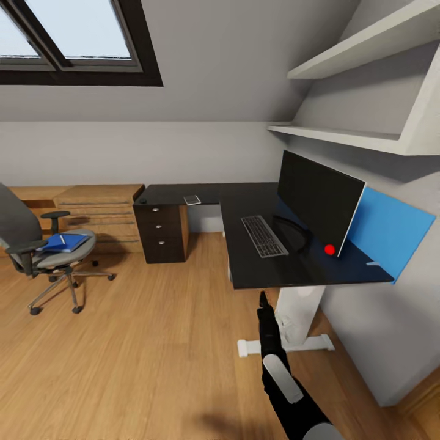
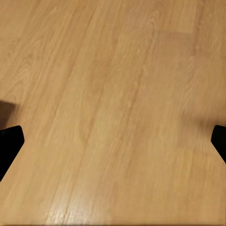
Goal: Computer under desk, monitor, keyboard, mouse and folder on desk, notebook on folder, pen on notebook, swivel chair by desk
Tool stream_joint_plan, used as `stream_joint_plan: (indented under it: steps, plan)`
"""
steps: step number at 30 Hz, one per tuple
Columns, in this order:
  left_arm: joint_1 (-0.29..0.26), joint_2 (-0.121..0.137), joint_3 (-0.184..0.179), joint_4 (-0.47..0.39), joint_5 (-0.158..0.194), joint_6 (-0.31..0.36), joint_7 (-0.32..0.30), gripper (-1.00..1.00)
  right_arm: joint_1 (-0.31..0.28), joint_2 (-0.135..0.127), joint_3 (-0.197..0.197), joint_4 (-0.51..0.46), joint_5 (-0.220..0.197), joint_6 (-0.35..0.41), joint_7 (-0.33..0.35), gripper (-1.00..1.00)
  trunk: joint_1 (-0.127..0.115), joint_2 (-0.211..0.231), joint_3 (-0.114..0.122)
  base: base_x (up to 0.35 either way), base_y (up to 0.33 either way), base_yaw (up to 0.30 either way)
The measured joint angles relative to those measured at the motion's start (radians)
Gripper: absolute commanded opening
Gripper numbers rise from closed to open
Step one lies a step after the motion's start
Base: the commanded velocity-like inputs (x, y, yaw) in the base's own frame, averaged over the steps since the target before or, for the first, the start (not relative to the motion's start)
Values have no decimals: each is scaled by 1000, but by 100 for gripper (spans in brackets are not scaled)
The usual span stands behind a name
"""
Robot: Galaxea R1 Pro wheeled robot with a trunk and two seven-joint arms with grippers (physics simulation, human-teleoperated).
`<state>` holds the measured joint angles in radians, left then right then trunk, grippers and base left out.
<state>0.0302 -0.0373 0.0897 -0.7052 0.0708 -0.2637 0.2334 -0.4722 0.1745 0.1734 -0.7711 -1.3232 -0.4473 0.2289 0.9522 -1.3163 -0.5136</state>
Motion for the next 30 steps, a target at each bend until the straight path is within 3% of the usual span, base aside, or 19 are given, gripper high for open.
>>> stream_joint_plan:
  steps: [4,12,21,26,30]
  plan:
    - [0,1,2,-3,0,0,-1,100,1,0,18,12,99,-9,0,100,0,0,0,-46,0,0]
    - [0,1,4,-4,0,0,-2,100,9,0,28,37,278,-15,1,100,-31,56,25,-13,0,0]
    - [0,2,18,1,0,6,-1,100,42,0,29,125,384,-16,6,100,-65,119,53,-2,0,0]
    - [0,2,22,5,1,10,-1,100,48,0,30,232,431,-17,9,100,-84,154,69,0,0,0]
    - [0,2,23,12,1,12,-1,100,51,0,36,333,492,-17,22,100,-100,182,81,0,0,0]
